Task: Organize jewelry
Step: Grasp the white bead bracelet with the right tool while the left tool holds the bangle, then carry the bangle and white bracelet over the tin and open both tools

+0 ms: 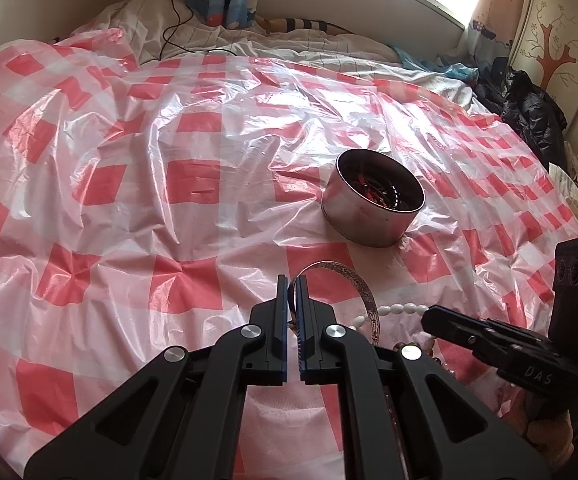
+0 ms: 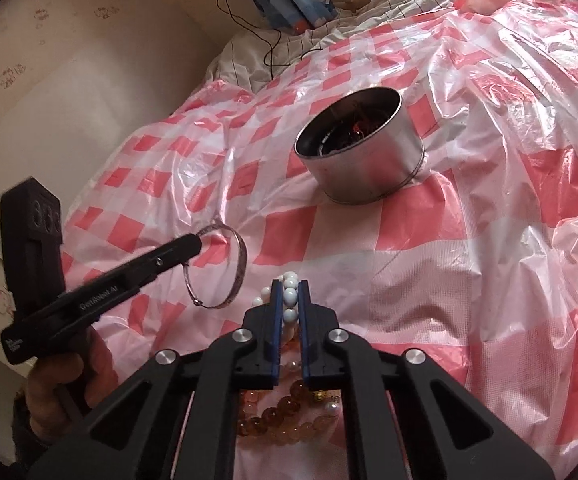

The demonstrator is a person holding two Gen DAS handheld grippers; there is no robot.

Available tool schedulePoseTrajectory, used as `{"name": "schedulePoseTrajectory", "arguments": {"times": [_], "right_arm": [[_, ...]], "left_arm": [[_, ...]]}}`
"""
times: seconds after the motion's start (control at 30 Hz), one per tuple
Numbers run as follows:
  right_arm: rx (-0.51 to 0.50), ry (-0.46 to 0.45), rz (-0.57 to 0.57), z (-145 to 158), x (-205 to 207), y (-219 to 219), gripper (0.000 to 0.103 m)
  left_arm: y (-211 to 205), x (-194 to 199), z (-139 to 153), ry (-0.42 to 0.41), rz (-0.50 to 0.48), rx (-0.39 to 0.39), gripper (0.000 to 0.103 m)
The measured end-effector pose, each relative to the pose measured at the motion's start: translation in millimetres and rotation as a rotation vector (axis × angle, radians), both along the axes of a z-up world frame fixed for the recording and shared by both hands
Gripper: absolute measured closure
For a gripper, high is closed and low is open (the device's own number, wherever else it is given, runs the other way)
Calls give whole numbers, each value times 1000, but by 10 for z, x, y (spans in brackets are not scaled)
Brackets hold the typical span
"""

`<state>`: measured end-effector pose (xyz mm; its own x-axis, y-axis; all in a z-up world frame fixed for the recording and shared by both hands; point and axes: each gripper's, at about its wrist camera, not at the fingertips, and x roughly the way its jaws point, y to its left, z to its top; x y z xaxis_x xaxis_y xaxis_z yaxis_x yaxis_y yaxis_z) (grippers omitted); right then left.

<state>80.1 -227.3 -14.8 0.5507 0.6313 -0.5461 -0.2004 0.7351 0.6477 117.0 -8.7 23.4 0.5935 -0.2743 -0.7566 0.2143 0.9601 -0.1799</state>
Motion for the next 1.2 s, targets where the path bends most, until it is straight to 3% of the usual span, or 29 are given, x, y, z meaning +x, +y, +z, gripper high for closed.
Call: {"name": "schedulePoseTrajectory", "arguments": {"times": [0.23,0.43,1.2], "right_arm": [[261,-53,-19,128,-39,-278,95],[394,-27,-35,96,-7,-437,95],[511,-55,-36,248,54,-673,95]], "left_arm": [[-19,-6,45,-18,-5,-16,100],[-112,-18,92,-30,-25,-21,100],[-592,-3,245,-102,-86,7,100]]}}
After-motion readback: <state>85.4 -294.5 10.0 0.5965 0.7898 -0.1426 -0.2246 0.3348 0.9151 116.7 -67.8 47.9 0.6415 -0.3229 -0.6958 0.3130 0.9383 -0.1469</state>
